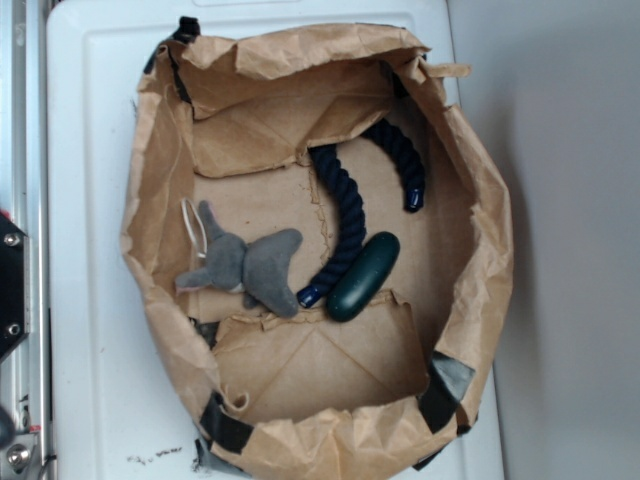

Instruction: Grab the plastic pickle.

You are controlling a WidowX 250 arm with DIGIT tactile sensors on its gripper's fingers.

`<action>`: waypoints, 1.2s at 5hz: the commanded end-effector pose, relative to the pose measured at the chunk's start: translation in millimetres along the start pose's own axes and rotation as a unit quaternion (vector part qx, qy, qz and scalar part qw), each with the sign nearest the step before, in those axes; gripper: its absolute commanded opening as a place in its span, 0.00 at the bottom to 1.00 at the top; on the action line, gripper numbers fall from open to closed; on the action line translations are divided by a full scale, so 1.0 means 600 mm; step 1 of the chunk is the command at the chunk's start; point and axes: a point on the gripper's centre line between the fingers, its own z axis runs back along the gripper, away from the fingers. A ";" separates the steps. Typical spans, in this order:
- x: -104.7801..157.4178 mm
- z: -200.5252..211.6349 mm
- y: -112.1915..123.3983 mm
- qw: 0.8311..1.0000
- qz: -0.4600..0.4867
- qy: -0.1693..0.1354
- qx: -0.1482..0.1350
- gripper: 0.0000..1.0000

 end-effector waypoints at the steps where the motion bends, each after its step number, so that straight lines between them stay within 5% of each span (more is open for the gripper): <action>1: 0.000 0.000 0.000 1.000 0.000 0.000 0.000 1.00; 6: 0.020 0.002 -0.013 0.999 0.044 -0.012 0.001 1.00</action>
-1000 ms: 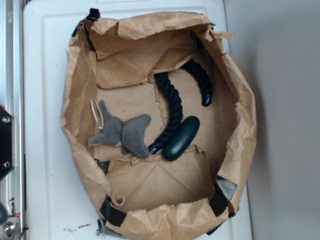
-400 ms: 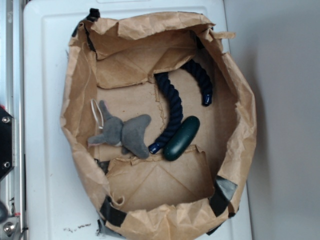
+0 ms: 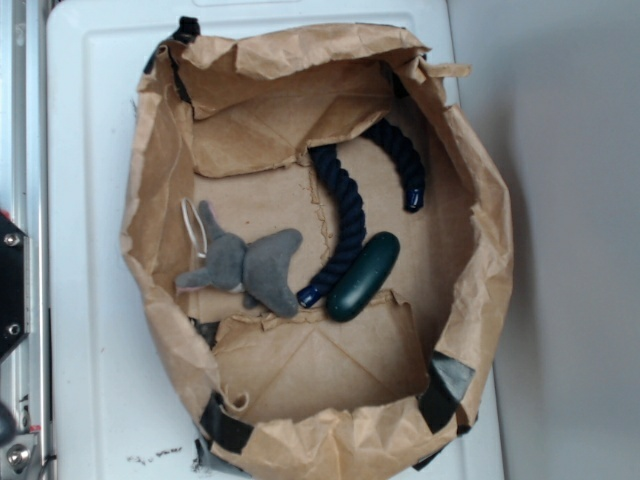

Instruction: Grab the plastic pickle.

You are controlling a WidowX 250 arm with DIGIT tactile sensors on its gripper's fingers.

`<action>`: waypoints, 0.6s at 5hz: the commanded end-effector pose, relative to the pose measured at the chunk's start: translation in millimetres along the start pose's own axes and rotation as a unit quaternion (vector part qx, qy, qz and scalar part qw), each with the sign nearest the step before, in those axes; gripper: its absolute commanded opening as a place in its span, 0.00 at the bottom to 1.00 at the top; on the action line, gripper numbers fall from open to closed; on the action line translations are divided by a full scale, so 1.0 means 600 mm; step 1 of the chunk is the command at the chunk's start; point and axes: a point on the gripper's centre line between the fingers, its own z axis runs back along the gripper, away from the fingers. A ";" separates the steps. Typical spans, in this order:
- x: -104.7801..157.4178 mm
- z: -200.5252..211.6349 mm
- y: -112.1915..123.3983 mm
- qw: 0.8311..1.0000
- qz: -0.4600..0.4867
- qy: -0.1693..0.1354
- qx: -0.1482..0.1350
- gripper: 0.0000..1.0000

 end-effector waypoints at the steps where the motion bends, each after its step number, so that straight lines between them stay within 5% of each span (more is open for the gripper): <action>1: 0.019 0.003 -0.019 0.996 0.087 -0.036 0.002 1.00; 3: 0.067 -0.037 -0.031 0.989 0.138 -0.049 0.020 1.00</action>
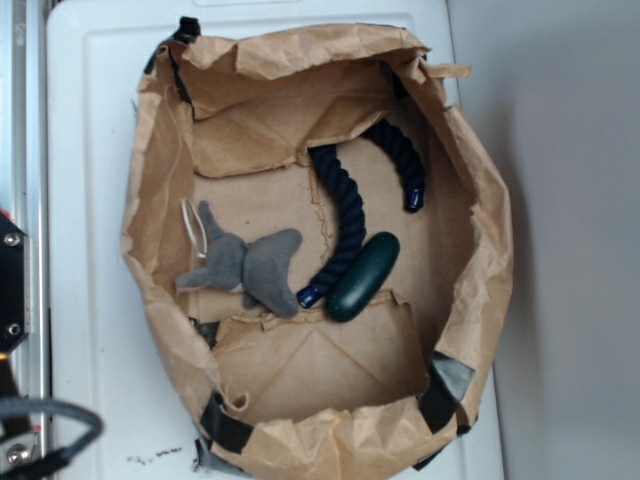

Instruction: Grab the plastic pickle.

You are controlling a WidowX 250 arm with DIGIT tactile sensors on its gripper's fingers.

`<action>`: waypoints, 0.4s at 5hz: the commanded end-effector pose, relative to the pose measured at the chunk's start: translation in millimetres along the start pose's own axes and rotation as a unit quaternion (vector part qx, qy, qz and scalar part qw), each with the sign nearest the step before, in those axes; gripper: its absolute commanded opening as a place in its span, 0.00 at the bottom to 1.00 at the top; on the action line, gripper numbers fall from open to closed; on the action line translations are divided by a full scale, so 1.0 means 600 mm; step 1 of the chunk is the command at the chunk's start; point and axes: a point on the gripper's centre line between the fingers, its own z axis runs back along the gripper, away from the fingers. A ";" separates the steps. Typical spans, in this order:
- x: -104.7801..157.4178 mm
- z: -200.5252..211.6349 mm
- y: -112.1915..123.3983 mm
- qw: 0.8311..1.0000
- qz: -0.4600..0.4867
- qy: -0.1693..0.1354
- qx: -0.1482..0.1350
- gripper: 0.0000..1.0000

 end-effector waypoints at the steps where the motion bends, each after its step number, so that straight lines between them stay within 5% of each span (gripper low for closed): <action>1: 0.124 -0.044 0.007 1.000 0.021 -0.005 -0.009 1.00; 2: 0.211 -0.060 0.008 1.000 0.022 0.000 -0.021 1.00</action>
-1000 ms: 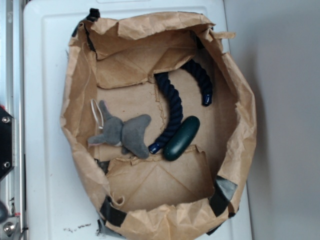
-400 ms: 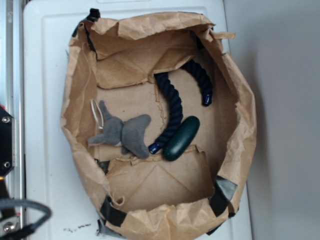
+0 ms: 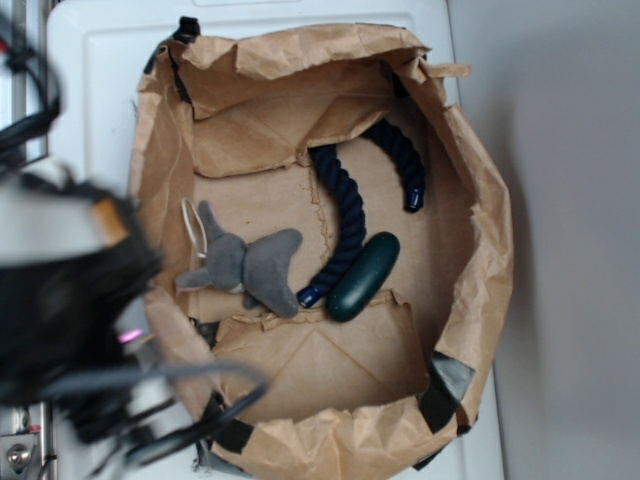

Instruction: Grab the plastic pickle.

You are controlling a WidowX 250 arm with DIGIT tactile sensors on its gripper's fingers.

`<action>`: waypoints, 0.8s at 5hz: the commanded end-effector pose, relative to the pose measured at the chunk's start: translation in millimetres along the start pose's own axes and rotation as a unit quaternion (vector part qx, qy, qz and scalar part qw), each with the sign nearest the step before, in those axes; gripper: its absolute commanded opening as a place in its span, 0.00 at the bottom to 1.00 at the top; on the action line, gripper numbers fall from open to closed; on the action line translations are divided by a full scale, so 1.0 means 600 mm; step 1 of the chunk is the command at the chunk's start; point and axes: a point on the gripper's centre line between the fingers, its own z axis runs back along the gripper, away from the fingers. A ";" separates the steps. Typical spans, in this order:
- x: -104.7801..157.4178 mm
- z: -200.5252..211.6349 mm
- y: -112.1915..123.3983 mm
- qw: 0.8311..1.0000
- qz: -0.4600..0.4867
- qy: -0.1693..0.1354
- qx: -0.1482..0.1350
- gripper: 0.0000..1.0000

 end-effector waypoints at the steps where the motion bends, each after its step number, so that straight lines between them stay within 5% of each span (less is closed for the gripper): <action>1: 0.140 -0.001 0.008 0.998 0.051 -0.024 -0.037 1.00; 2: 0.090 0.011 0.001 0.976 0.168 -0.139 -0.017 1.00; 4: 0.090 0.011 0.001 0.976 0.168 -0.139 -0.017 1.00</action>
